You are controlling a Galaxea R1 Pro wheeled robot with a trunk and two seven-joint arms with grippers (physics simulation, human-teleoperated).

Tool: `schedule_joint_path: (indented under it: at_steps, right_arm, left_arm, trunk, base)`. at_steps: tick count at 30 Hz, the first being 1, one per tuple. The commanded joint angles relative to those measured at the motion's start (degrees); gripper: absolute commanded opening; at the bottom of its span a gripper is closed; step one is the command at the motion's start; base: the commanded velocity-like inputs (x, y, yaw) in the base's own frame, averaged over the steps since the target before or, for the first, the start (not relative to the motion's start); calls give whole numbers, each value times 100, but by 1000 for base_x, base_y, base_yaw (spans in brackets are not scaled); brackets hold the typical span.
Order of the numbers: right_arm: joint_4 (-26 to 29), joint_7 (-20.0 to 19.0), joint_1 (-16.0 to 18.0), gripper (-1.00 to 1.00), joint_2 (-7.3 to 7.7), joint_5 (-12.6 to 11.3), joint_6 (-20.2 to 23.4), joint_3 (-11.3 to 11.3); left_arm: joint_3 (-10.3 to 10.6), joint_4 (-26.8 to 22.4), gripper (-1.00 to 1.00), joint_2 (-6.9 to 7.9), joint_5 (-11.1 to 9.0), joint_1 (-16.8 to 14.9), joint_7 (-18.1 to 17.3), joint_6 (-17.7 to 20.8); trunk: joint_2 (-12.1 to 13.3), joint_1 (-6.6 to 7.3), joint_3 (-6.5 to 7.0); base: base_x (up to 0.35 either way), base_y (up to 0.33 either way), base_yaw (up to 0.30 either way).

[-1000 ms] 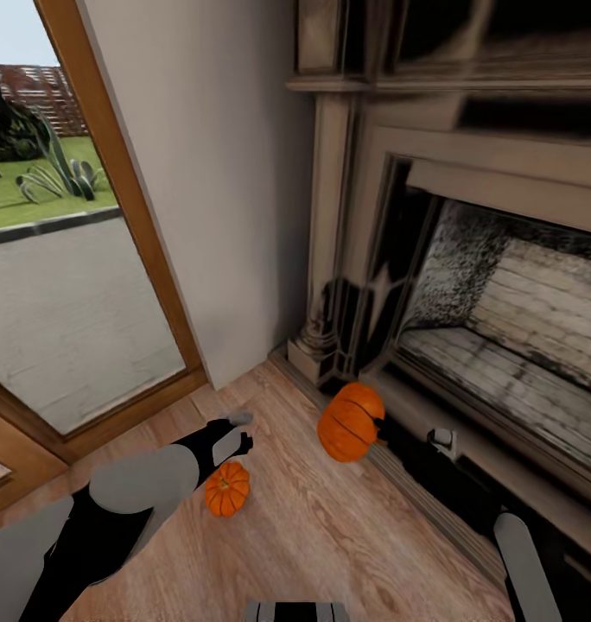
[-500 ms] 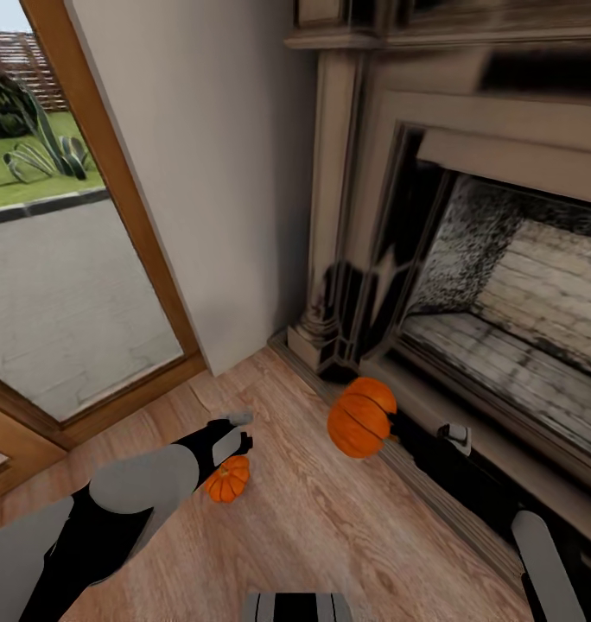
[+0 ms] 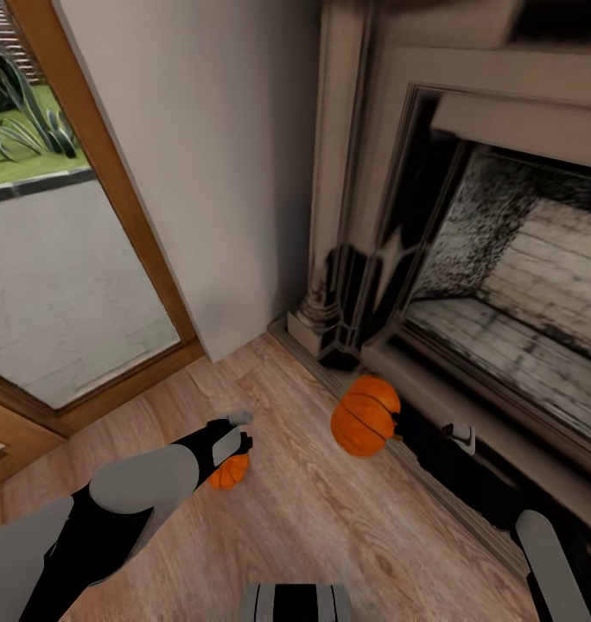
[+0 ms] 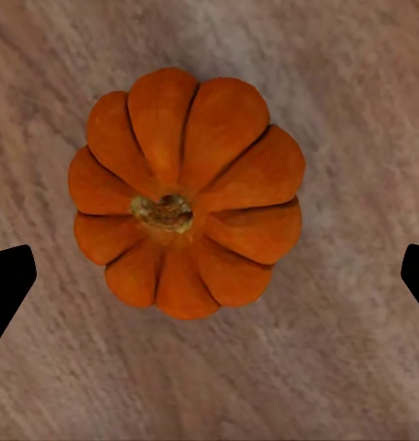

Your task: Place each of the two pumpkins and all three candles from the living room inside a cabinet in the living room (use any cabinet), then make sure every cabinet is closed, and position the cauldron so it is next to a table in the living room.

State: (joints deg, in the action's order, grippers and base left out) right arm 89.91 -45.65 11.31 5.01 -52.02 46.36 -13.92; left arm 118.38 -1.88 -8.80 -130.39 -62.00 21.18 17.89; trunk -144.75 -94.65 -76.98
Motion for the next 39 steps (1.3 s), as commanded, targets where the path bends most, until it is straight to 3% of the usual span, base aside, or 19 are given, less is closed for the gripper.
schedule_joint_path:
  at_steps: [1,6,12,17,18,21,26,32,39]
  right_arm:
    - [0,-9,3,-100,0,-30,40,-5]
    - [0,2,3,-100,0,-28,40,-5]
    - [0,11,3,-100,-7,-28,33,1]
    - [0,12,3,-100,-8,-28,35,3]
    - [0,12,3,-100,-9,-28,40,4]
    - [0,1,3,-100,-5,-28,46,4]
    - [0,-44,3,-100,-1,-36,55,-3]
    - [0,-548,3,-100,7,-38,52,-35]
    - [0,-618,-6,-100,-58,-10,65,-66]
  left_arm:
    - [44,-9,100,1,-39,-5,28,13]
    - [38,-4,100,10,-38,-5,24,12]
    - [1,38,100,181,-31,-7,21,93]
    - [-7,54,100,200,-28,-234,11,891]
    - [-8,55,100,202,-29,-473,10,1244]
    - [-14,56,100,199,-30,-846,14,1833]
    - [-17,56,100,202,-36,-1196,25,2550]
    - [-14,56,100,201,-39,-1279,20,2688]
    - [-17,65,100,154,-39,-1281,-18,2705]
  trunk:
    - [-3,-1,-27]
    - [-5,-4,-49]
    - [-5,-4,-49]
    - [-5,-4,-49]
    - [-5,-4,-49]
    - [-5,-4,-49]
    - [-5,-4,-49]
    - [-5,-4,-49]
    - [-5,-4,-49]
  base:
    - [0,0,0]
    - [0,0,0]
    - [0,0,0]
    - [0,0,0]
    - [0,0,0]
    - [0,0,0]
    - [0,0,0]
    - [0,0,0]
    - [0,0,0]
